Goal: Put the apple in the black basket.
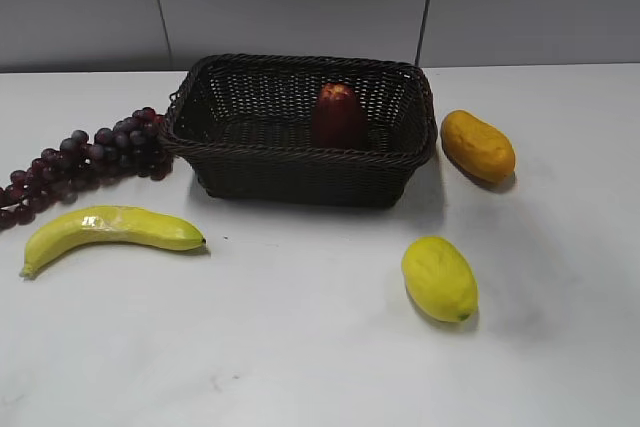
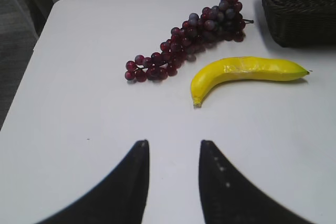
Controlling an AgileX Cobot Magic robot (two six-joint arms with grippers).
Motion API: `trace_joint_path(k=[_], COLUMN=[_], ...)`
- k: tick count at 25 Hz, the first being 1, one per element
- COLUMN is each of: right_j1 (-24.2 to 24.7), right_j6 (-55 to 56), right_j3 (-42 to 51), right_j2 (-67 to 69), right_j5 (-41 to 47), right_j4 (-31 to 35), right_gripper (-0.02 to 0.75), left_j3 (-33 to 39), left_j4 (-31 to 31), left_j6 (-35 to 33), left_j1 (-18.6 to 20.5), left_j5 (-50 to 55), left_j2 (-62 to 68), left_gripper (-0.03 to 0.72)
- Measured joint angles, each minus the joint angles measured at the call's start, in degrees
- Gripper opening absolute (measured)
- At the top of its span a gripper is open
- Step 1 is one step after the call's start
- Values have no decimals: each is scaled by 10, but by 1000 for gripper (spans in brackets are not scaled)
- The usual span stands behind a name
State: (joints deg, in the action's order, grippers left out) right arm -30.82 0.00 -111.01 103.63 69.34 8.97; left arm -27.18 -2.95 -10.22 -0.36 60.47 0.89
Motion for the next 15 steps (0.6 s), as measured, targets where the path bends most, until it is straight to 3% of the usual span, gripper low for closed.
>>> trace_joint_path(k=[6,15], right_j1=[23,186], right_j6=[18,17], right_j3=[212,447], right_j2=[-107,-240], right_j5=[1,-11], right_j4=[-51,-62], right_gripper=[617,615], left_j3=[0,0], left_j4=[0,0], left_j6=[0,0], left_j1=[0,0], left_j5=[0,0], left_j2=[0,0], left_gripper=[237,237])
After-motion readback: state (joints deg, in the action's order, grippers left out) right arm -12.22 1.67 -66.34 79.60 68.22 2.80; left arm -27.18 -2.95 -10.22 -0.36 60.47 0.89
